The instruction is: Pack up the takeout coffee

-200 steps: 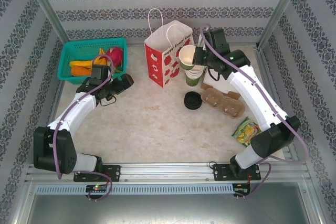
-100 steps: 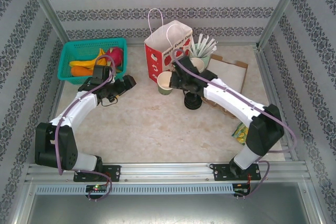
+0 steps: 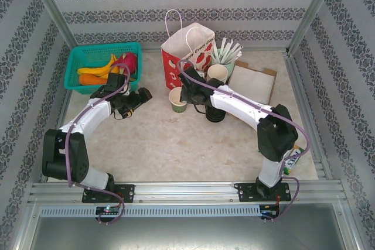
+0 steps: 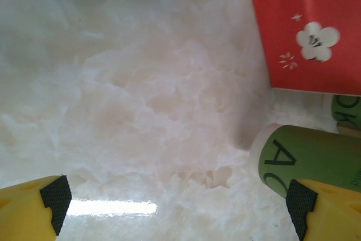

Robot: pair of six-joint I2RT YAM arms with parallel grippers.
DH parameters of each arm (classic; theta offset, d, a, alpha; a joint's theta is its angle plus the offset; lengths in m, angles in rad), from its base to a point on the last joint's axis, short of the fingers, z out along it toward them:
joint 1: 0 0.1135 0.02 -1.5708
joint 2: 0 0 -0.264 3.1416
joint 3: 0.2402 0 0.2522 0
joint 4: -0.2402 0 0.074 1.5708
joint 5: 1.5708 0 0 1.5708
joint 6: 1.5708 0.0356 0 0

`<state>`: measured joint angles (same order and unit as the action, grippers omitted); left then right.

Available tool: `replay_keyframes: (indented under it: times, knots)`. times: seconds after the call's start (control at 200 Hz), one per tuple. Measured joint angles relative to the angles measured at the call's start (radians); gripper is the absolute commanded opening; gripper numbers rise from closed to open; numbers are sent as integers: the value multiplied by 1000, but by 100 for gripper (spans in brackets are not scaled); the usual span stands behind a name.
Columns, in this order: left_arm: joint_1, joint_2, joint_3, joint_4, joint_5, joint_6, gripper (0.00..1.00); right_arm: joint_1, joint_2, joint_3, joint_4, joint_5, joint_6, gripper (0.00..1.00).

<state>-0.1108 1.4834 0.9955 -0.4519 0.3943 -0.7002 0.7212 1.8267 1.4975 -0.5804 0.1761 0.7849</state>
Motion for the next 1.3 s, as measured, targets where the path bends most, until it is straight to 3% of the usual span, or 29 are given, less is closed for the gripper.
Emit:
replay_keyframes:
  times: [0.405, 0.58, 1.034, 1.099, 1.304]
  knots:
    - [-45, 40, 81, -117, -64, 23, 100, 48, 64, 27, -30, -20, 2, 0]
    - [-53, 50, 84, -144, -74, 37, 100, 54, 68, 27, -29, -37, 2, 6]
    - [-54, 60, 92, -156, -82, 43, 100, 53, 66, 29, -35, -46, -13, 38]
    - [-54, 60, 93, -158, -81, 43, 100, 53, 60, 29, -38, -45, -11, 49]
    - [-54, 61, 96, -159, -58, 43, 100, 16, -56, -34, -13, -27, 37, 69]
